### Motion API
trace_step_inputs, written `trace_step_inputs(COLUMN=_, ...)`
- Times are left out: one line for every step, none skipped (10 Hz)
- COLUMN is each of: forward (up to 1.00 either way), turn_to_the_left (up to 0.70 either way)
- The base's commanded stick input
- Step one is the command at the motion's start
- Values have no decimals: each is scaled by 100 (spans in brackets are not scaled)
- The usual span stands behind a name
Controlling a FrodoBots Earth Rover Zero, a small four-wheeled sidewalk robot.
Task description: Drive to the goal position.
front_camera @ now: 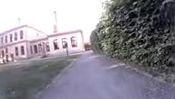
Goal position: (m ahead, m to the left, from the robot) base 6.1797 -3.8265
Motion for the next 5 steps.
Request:
trace_step_inputs(forward=70, turn_to_the_left=-2)
trace_step_inputs(forward=70, turn_to_the_left=-13)
trace_step_inputs(forward=70, turn_to_the_left=-5)
trace_step_inputs(forward=70, turn_to_the_left=0)
trace_step_inputs(forward=70, turn_to_the_left=0)
